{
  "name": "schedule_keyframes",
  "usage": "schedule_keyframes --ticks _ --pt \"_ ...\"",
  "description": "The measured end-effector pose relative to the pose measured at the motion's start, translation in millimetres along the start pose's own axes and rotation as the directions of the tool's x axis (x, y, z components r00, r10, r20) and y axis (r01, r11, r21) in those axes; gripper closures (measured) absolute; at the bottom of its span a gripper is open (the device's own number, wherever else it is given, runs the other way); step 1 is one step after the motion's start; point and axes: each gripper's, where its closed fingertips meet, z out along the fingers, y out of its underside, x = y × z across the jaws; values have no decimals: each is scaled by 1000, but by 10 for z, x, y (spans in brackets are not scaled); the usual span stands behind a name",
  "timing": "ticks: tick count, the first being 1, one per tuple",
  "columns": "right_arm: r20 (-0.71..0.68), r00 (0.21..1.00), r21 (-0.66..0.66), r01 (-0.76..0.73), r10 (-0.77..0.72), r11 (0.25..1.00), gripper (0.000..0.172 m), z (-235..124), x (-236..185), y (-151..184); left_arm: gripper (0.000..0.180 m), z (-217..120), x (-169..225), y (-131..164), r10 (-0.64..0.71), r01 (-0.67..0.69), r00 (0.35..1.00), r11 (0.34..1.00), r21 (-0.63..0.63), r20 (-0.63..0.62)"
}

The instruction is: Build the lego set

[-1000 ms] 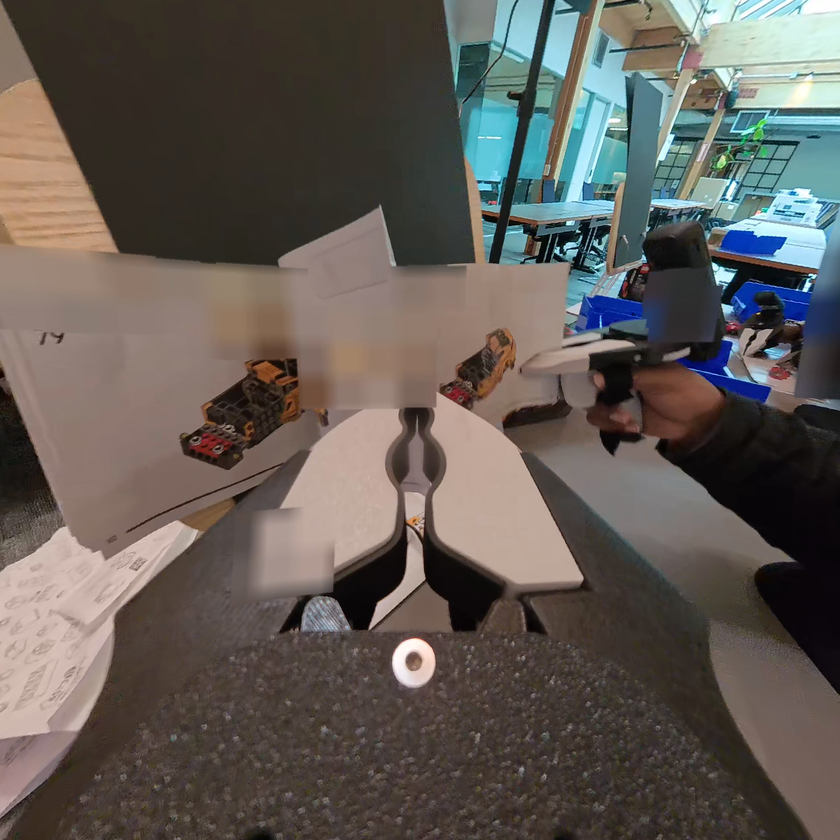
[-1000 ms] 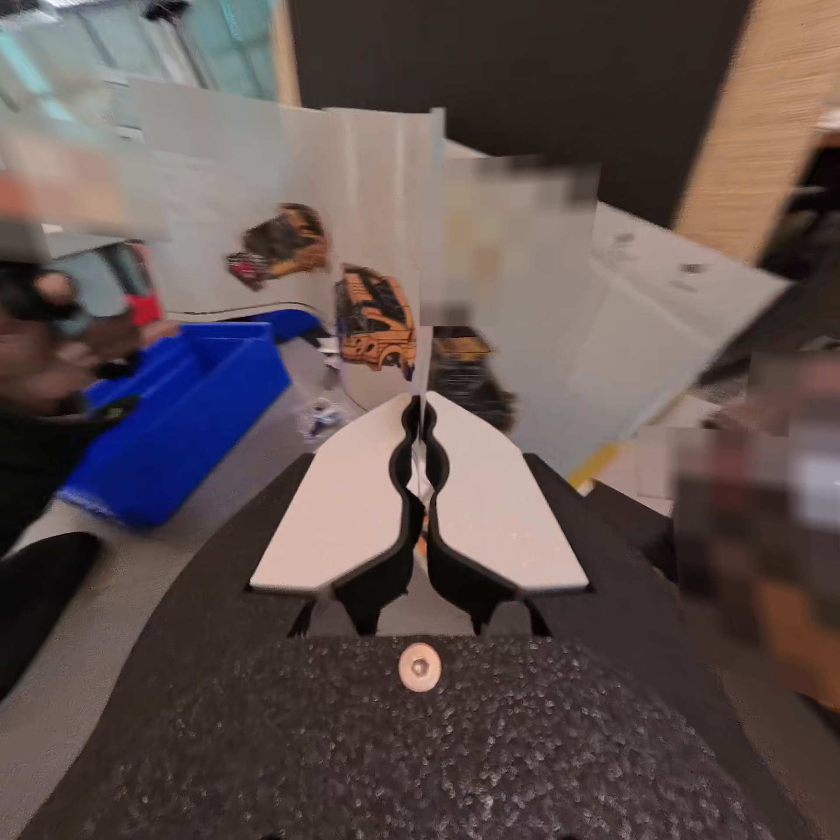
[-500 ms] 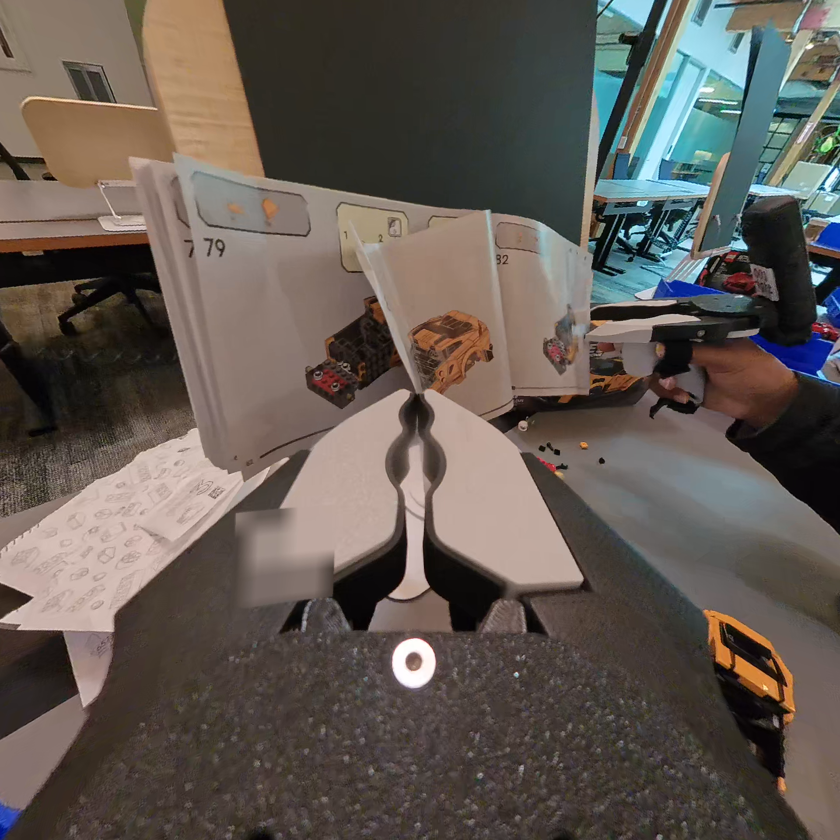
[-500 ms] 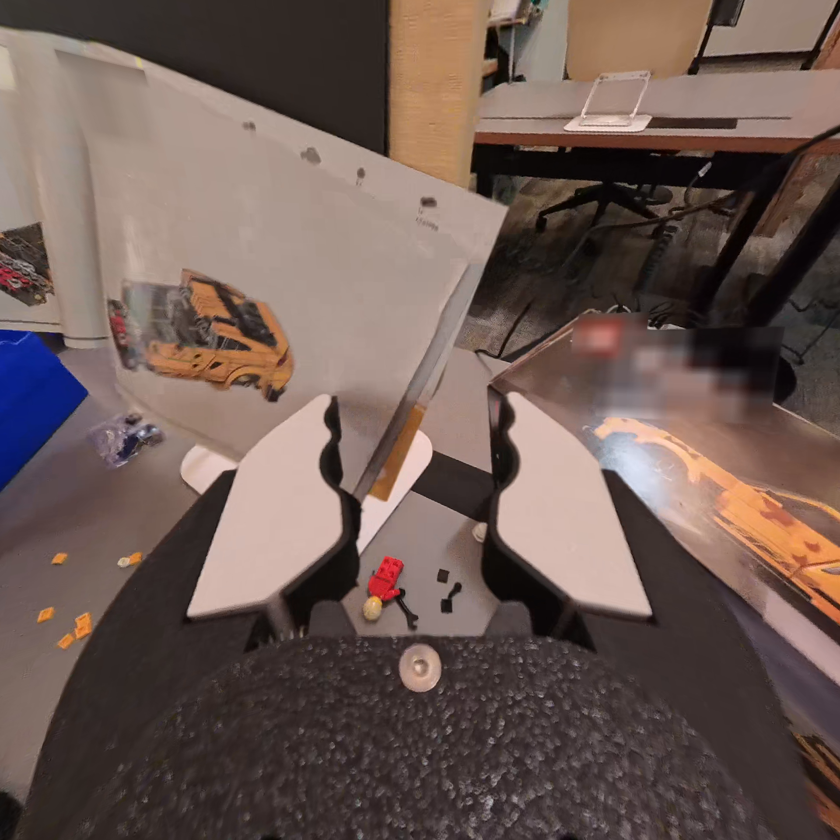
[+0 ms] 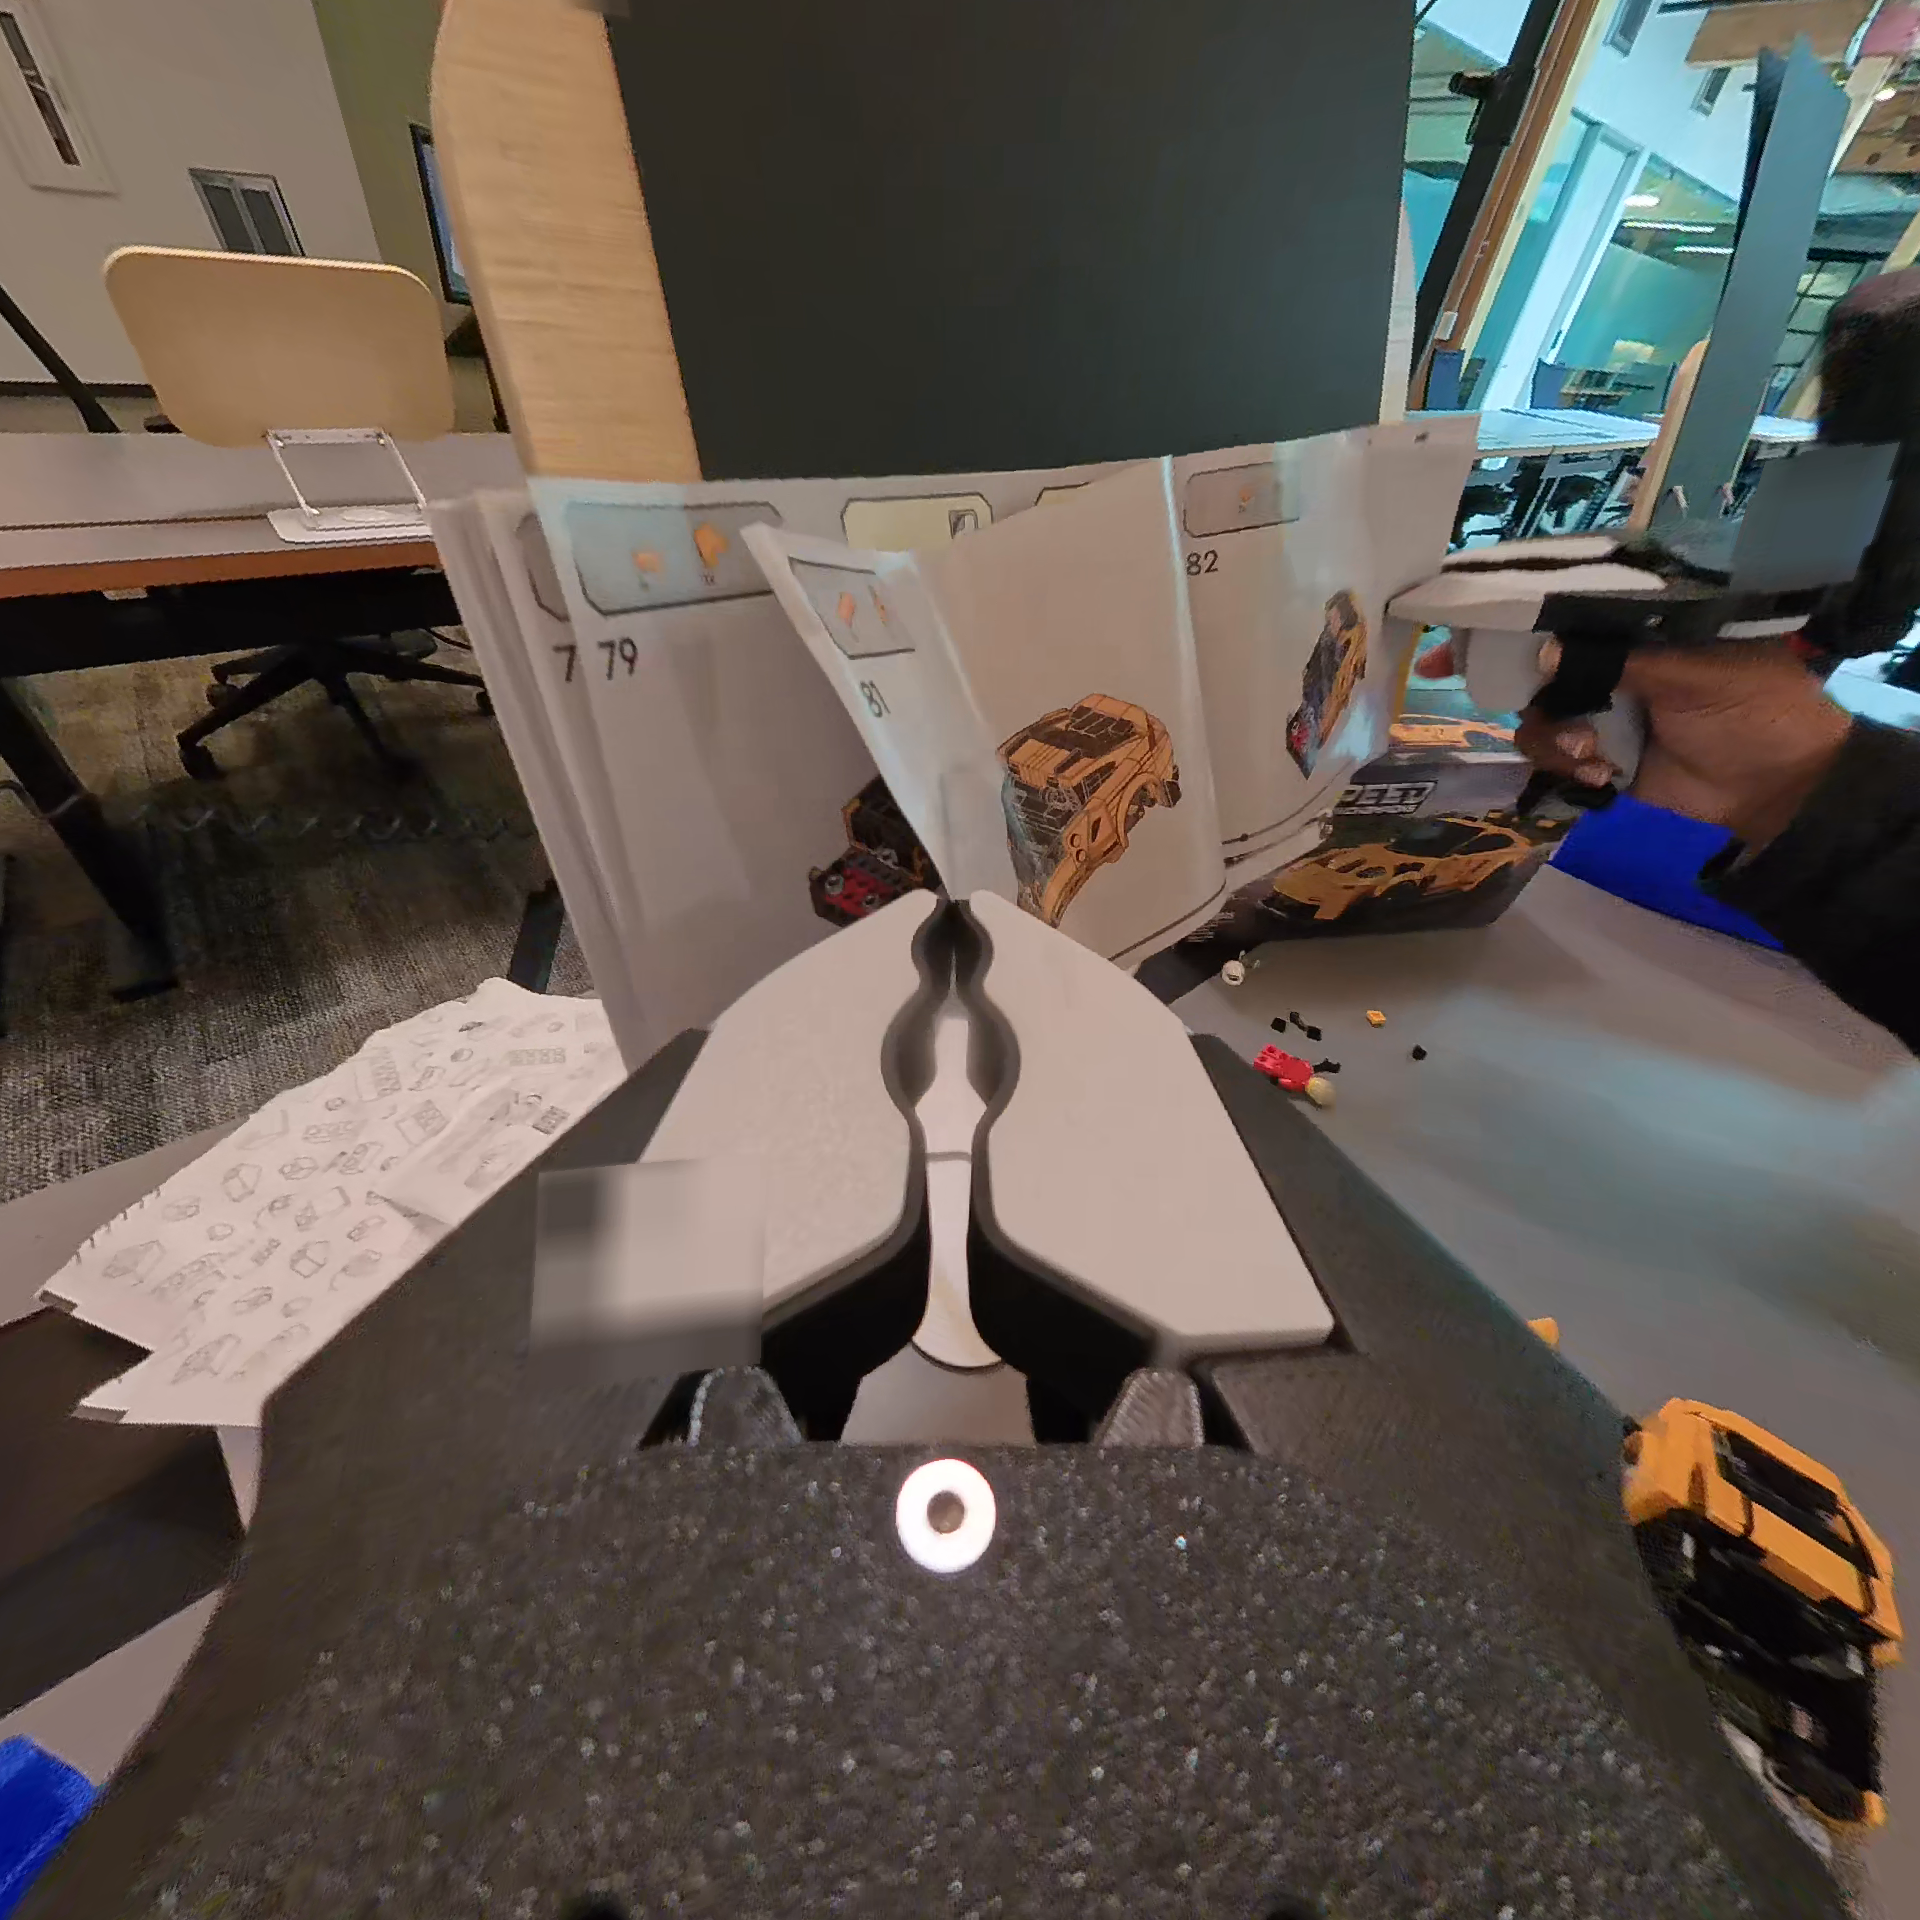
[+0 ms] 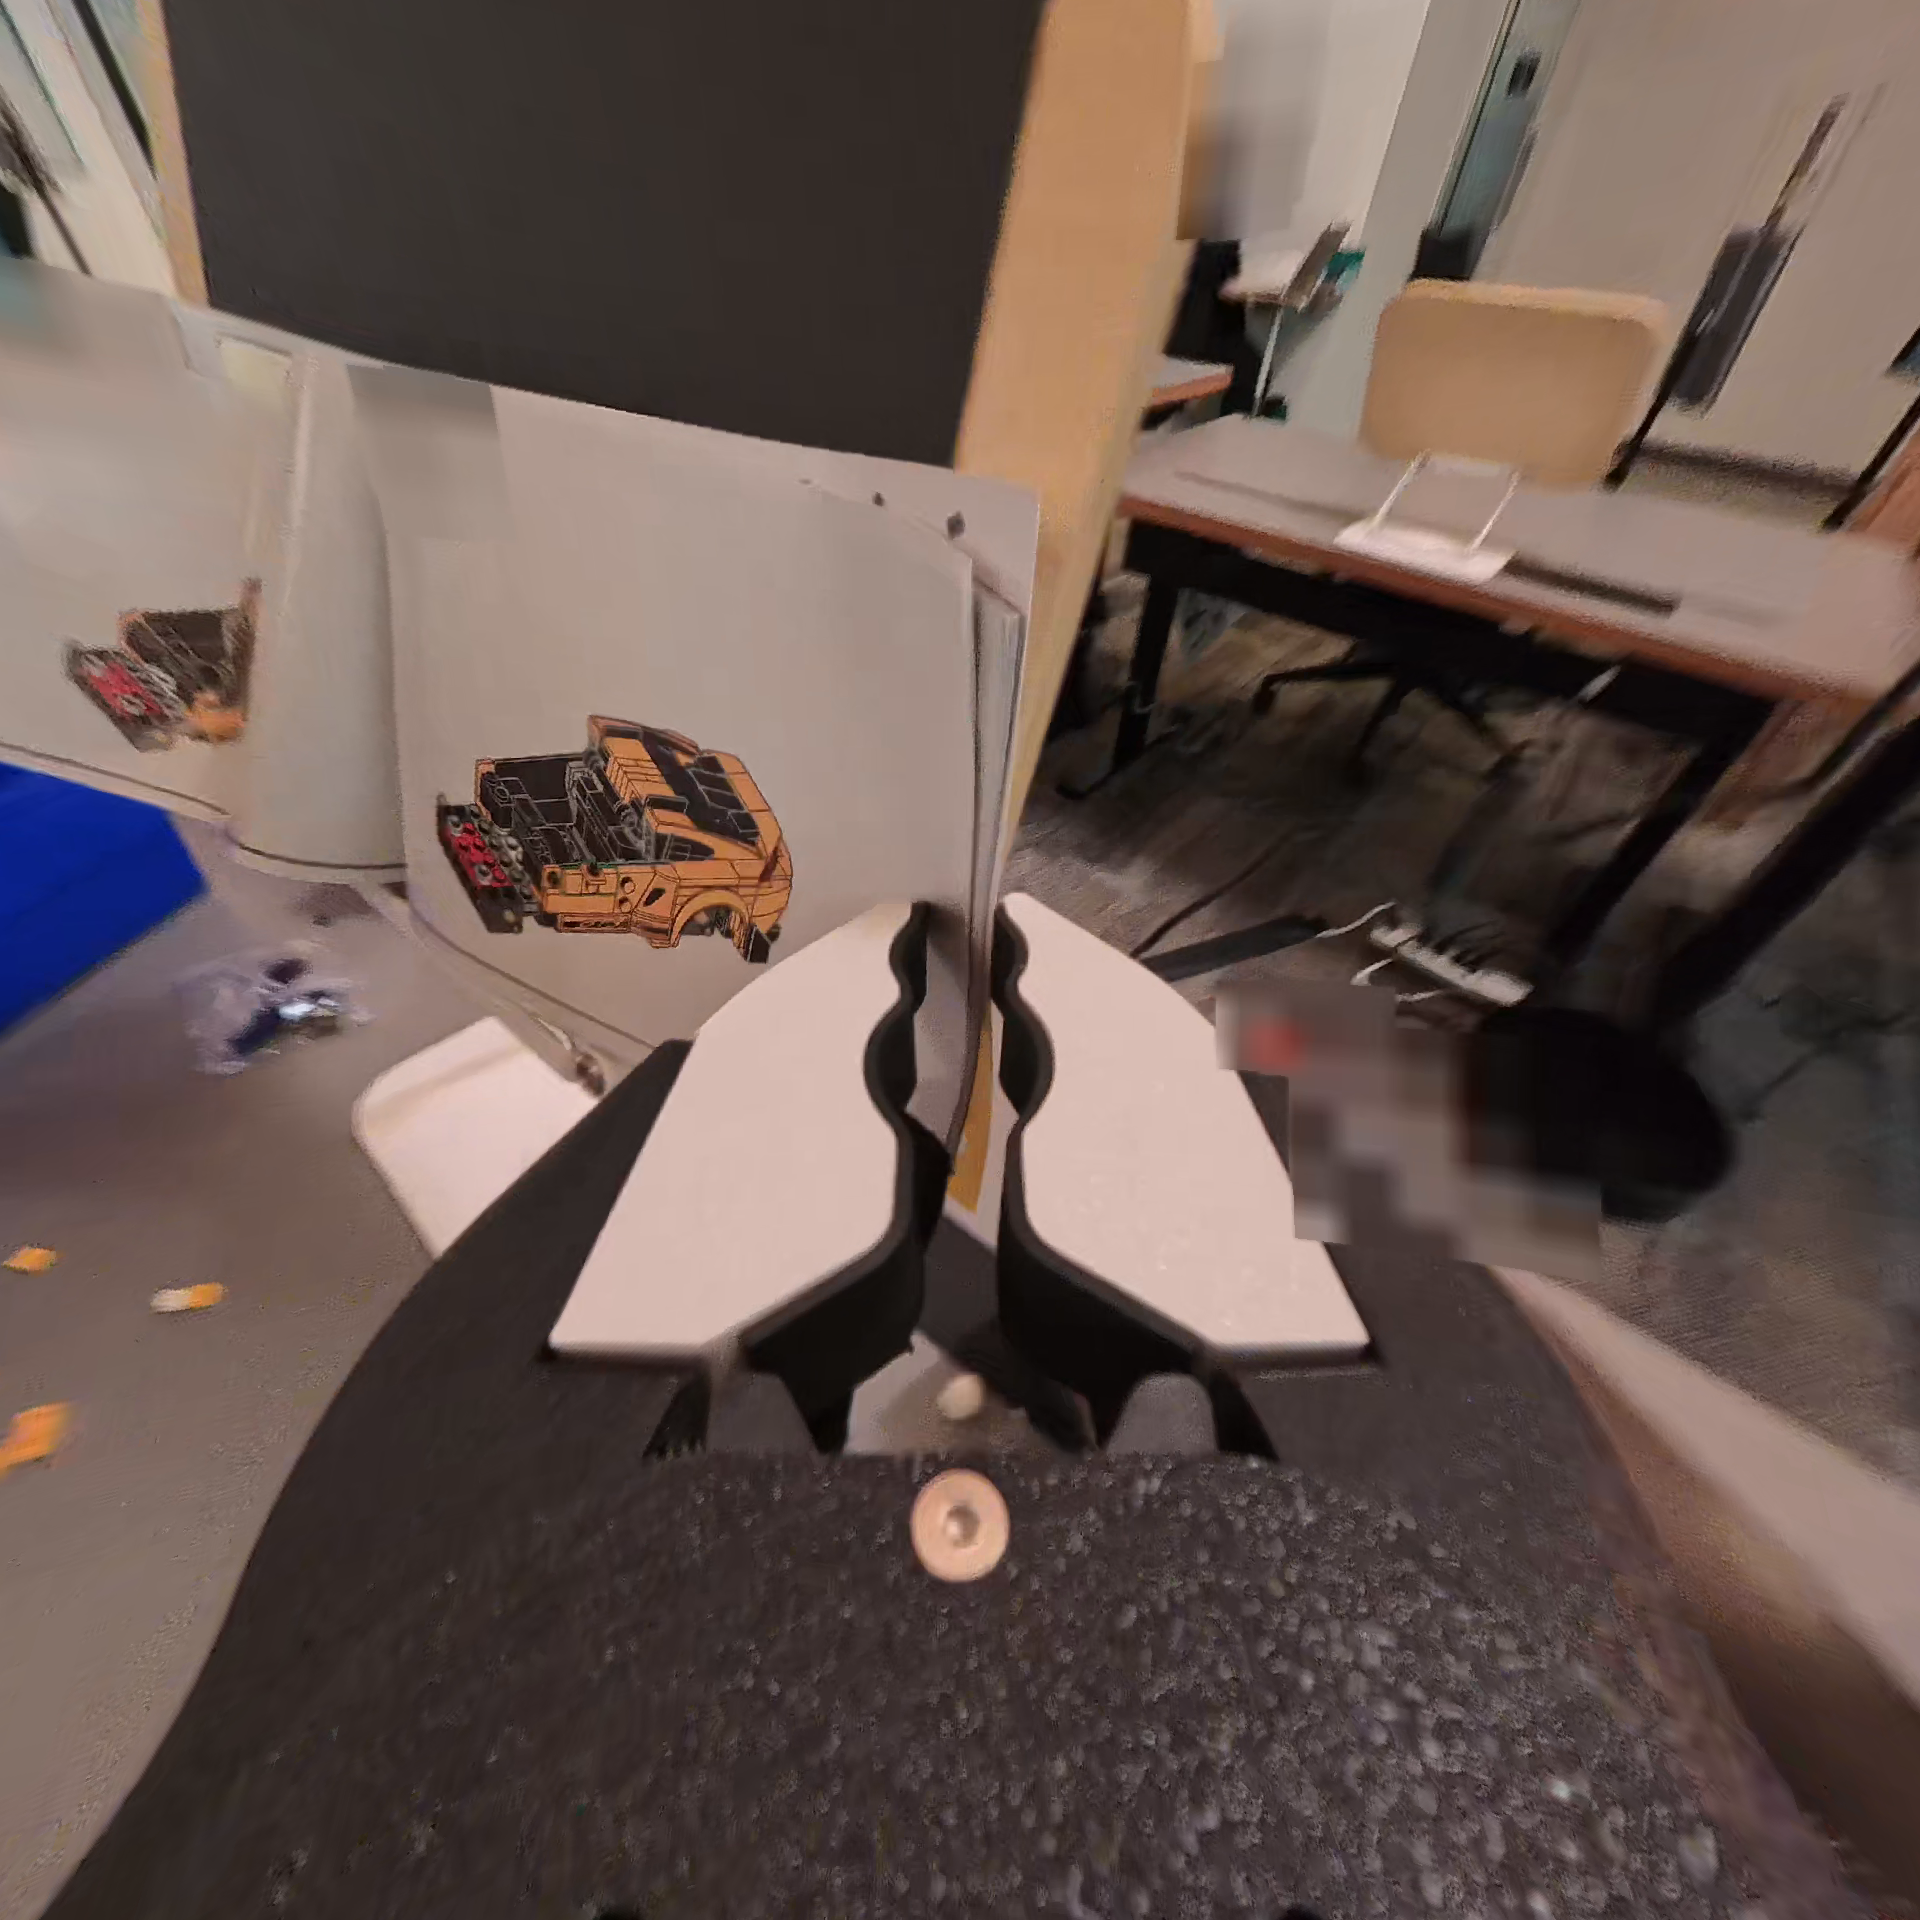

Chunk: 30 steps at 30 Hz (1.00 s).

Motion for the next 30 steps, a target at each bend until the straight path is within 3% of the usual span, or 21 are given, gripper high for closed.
schedule_keyframes --ticks 4,7,13,22,25,28,30 --pt "-113 966 9 235 -232 972 159 64 41 -218 180 80 -94 -42 51 -52 998 999 16 34" --pt "-193 941 82 296 -276 952 154 62 73 -222 180 141 -168 -79 96 -98 993 995 25 63" --pt "-253 946 172 252 -205 952 152 8 48 47 180 184 -264 -33 165 -166 981 986 4 103" --pt "-308 943 121 168 -124 978 139 -69 118 186 180 170 -289 -5 134 -138 984 990 26 115" --pt "-287 957 93 74 -44 993 131 -105 143 197 180 161 -302 15 113 -116 987 993 24 118" --pt "-344 939 176 39 24 984 131 -365 160 -1 180 150 -310 38 95 -99 988 995 22 119" --pt "-320 946 266 139 -49 954 139 -542 -232 -297 180 148 -303 44 94 -97 988 995 21 119"
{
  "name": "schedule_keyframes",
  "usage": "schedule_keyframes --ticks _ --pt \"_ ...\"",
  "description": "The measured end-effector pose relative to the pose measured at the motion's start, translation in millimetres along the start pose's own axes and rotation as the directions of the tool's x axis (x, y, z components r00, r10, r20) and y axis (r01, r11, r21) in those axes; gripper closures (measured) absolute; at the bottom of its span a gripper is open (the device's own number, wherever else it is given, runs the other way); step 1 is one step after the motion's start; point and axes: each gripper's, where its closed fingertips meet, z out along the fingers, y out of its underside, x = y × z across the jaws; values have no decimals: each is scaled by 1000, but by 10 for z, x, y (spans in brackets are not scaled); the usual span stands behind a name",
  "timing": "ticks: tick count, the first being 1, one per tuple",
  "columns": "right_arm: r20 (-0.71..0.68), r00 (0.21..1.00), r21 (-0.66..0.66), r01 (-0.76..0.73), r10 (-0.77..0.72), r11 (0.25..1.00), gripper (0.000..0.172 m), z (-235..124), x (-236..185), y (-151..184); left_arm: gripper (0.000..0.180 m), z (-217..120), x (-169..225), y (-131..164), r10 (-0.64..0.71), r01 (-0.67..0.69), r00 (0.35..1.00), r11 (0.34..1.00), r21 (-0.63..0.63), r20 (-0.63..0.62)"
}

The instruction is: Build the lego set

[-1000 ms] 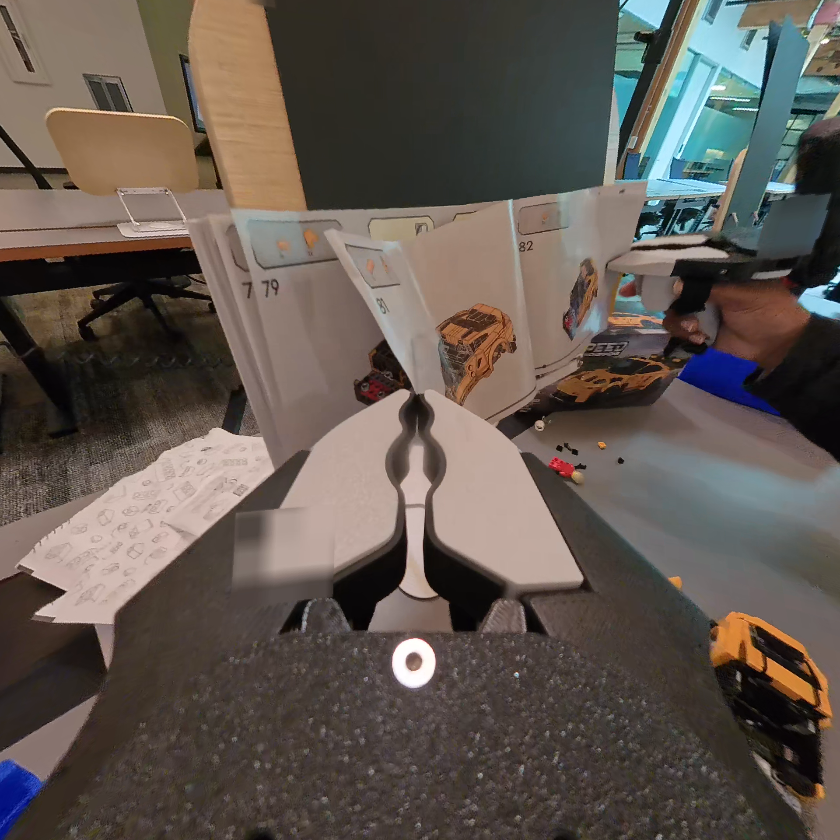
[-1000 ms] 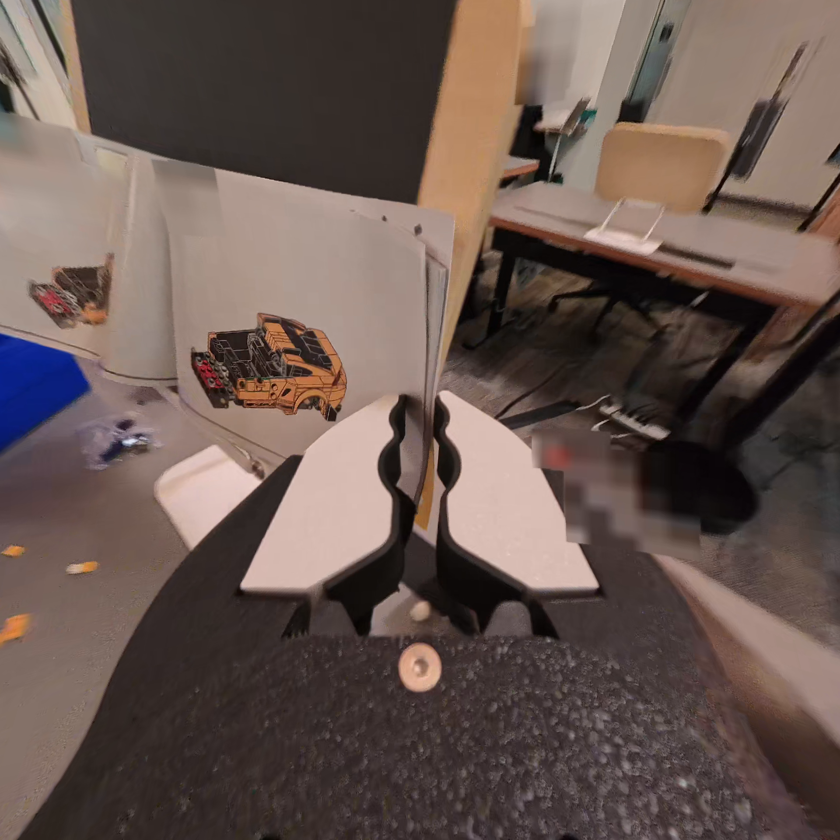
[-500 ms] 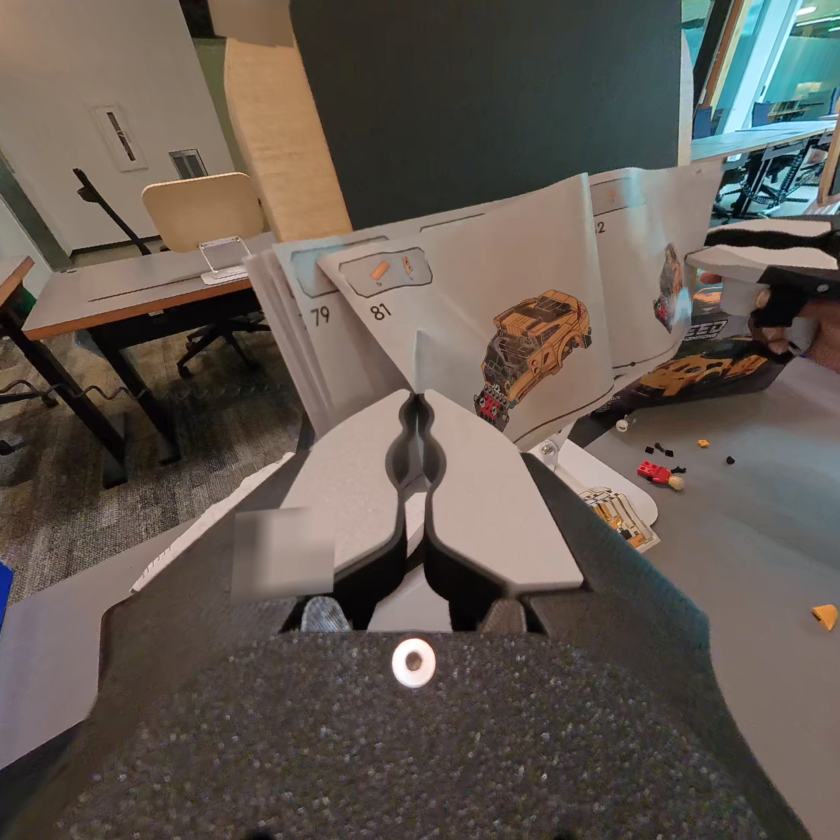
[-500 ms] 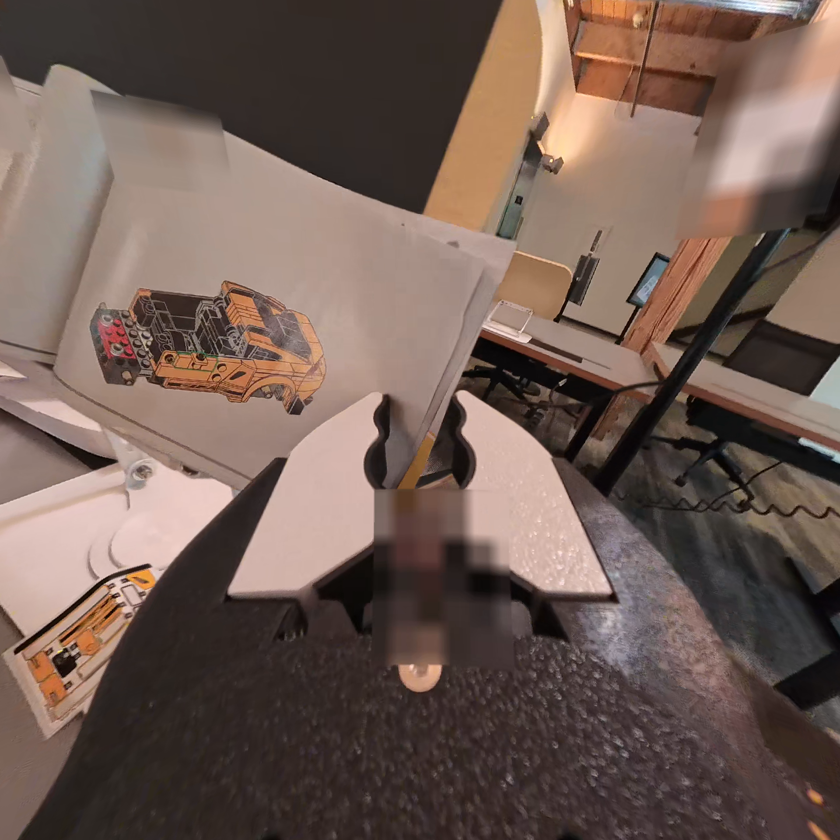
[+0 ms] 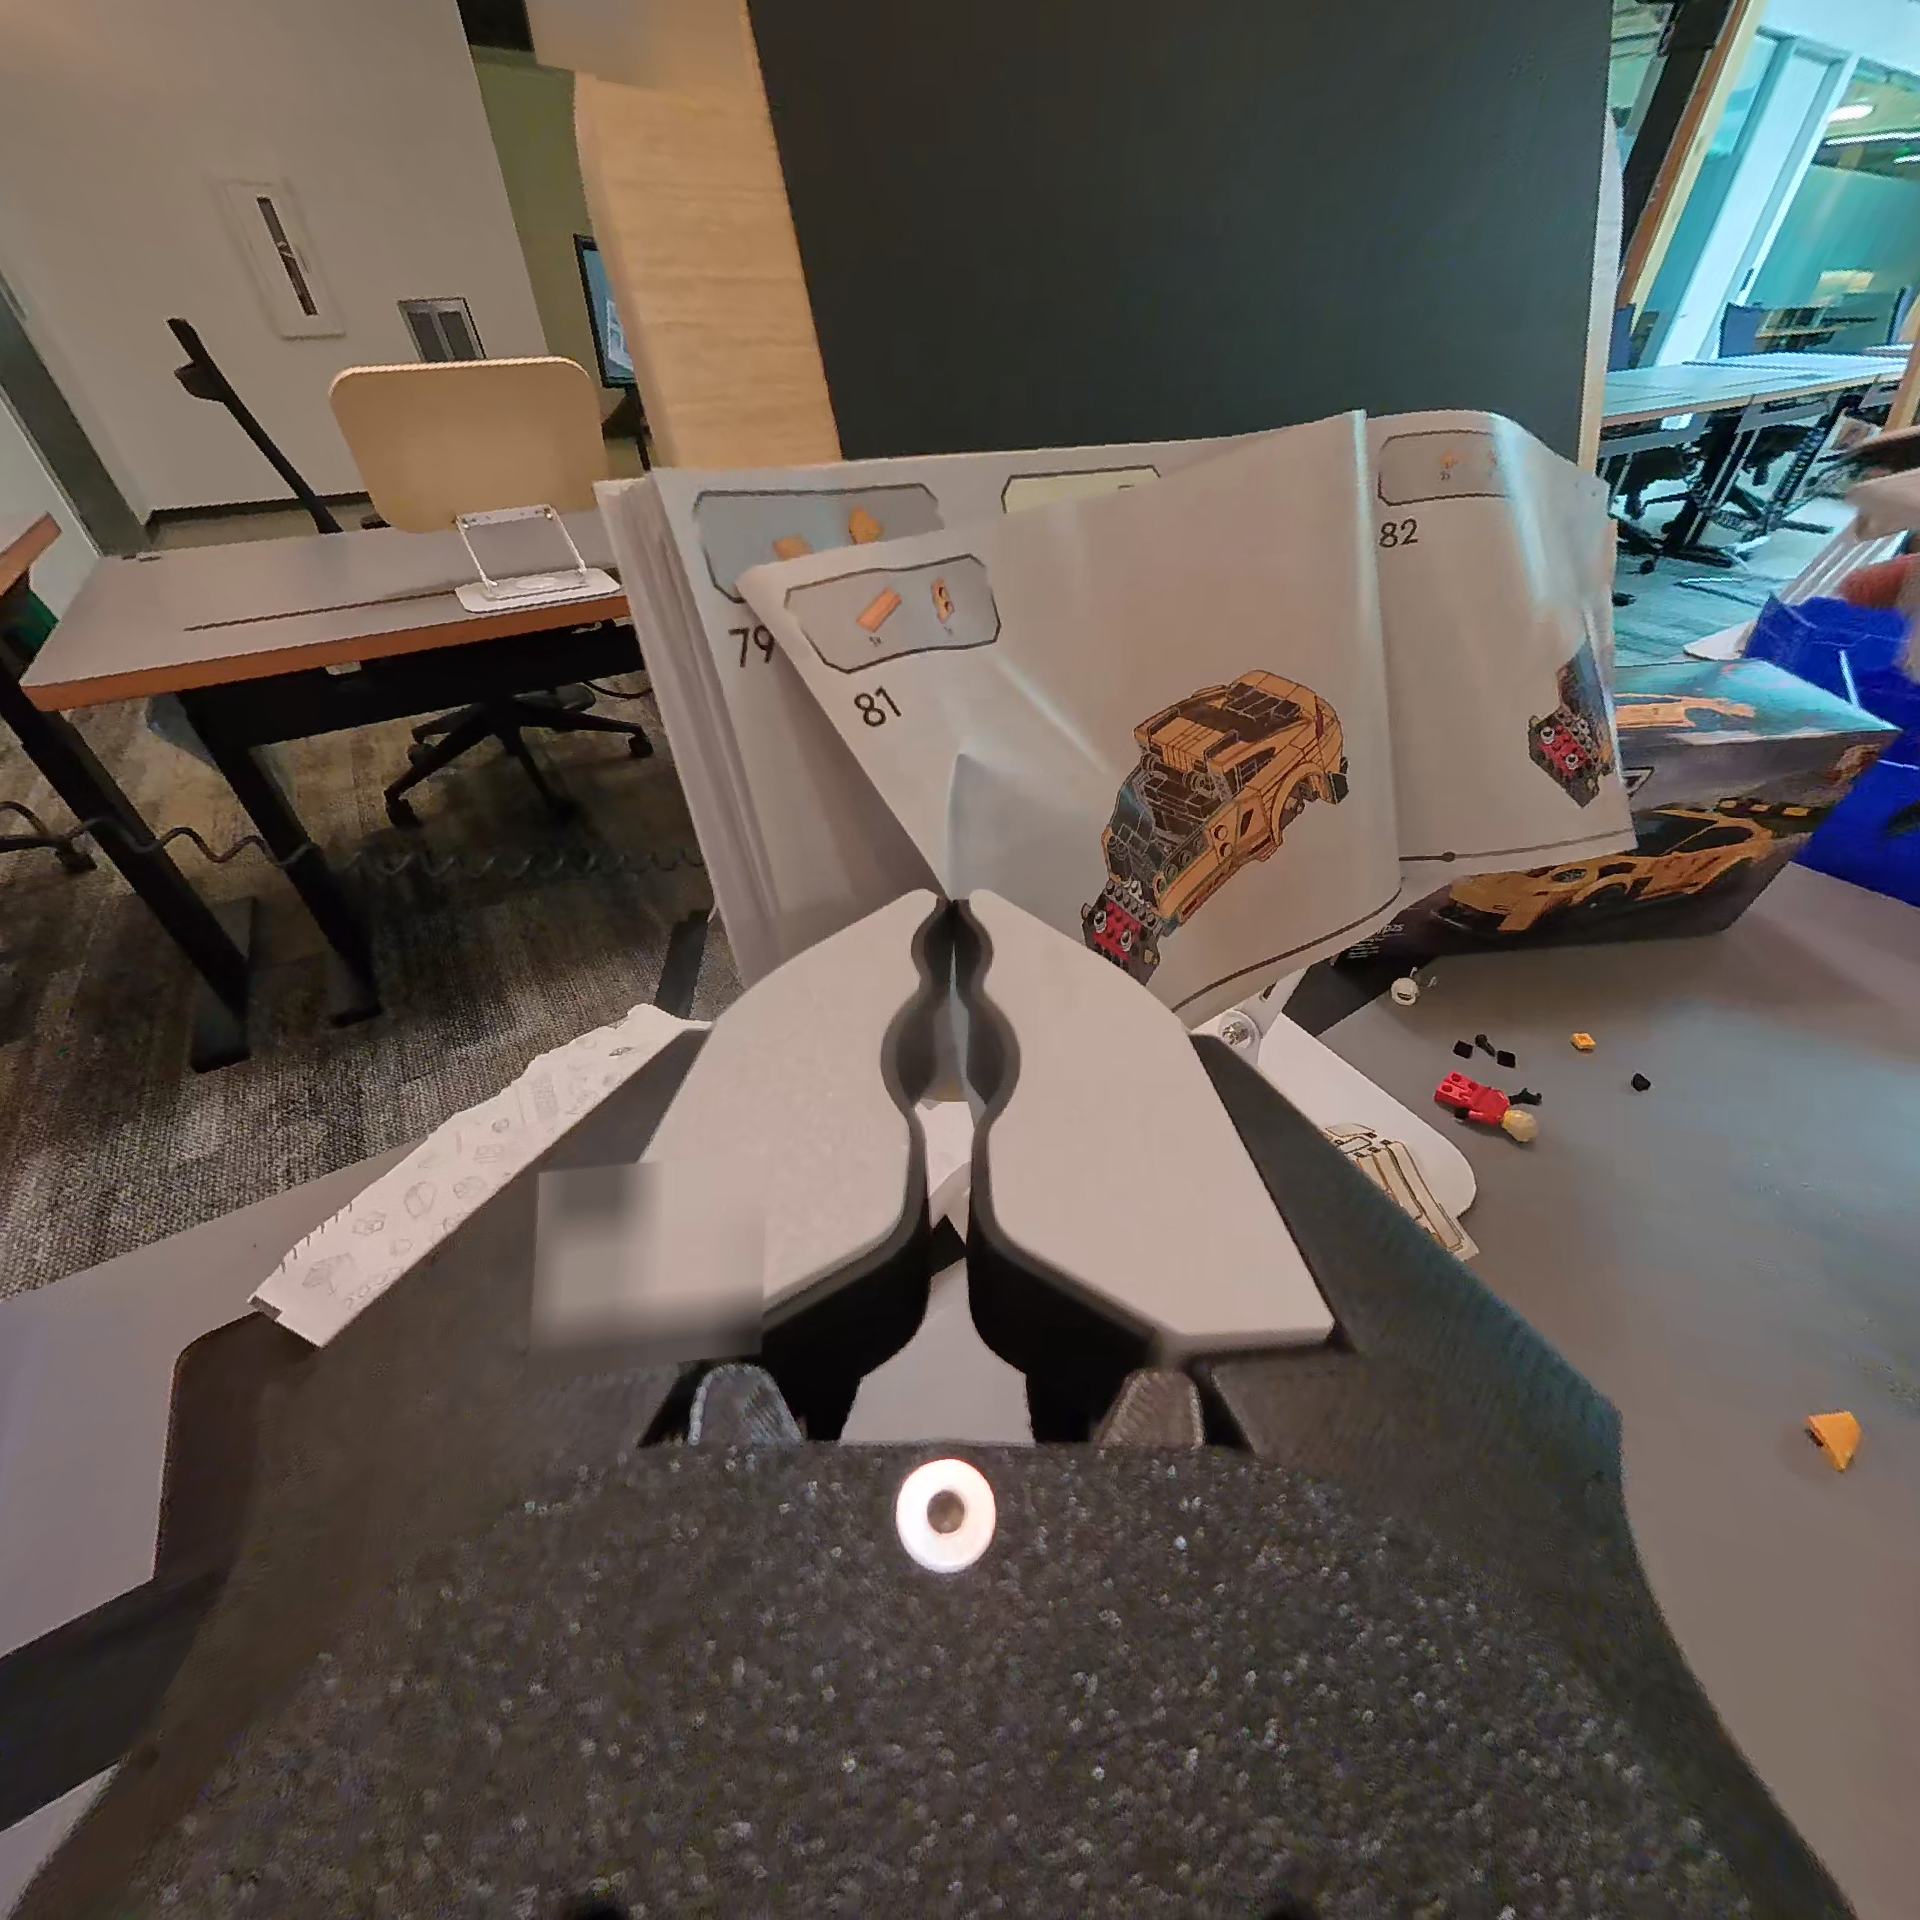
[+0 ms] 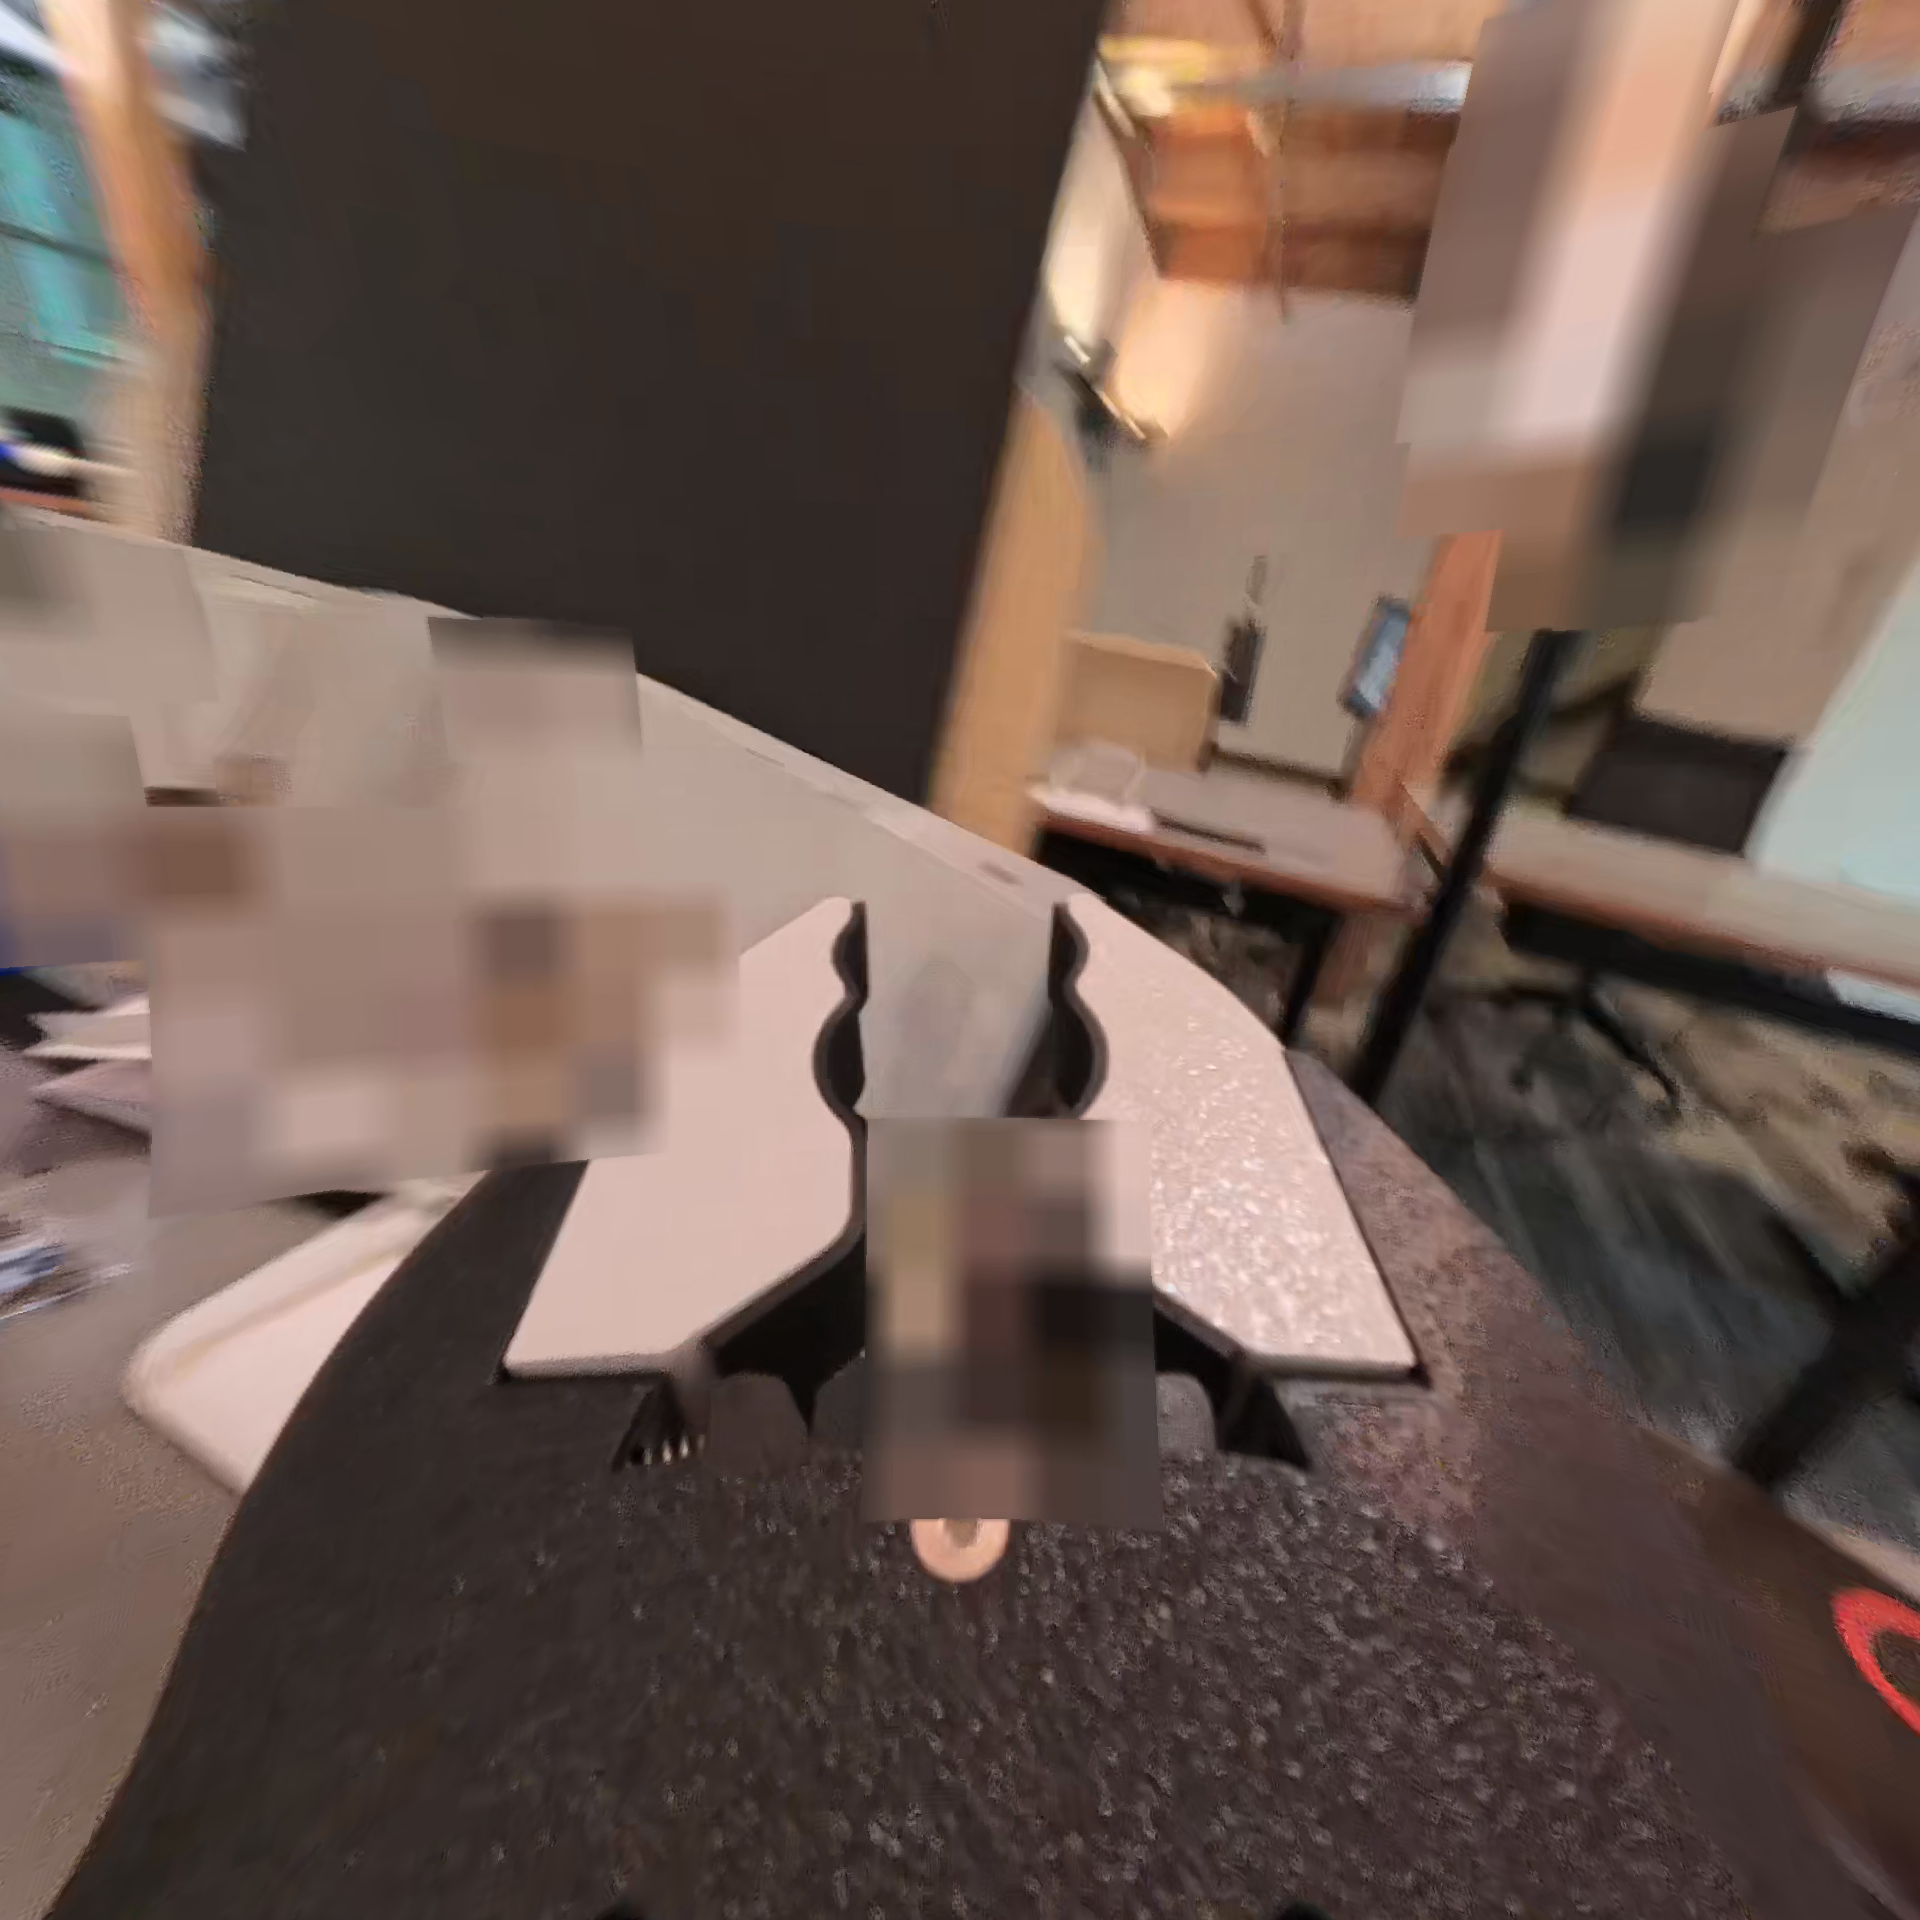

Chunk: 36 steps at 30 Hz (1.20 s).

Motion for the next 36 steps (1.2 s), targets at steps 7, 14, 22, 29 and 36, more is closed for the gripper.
schedule_keyframes --ticks 7,14,22,29,36 --pt "459 845 -163 384 -275 909 156 157 -1785 309 180 27 30 8 -14 14 1000 1000 -8 -1" --pt "465 704 -357 704 -537 614 172 719 -1152 661 180 10 -2 -65 30 -30 1000 1000 3 5" --pt "345 596 -124 795 -725 594 172 723 -1227 697 180 84 -131 -8 38 -38 999 999 -4 37" --pt "502 697 -140 650 -512 747 172 670 -1606 333 180 81 -153 19 40 -40 998 999 0 43" --pt "467 677 -195 706 -568 681 172 948 -1763 500 180 73 -155 -73 37 -37 998 999 13 46"
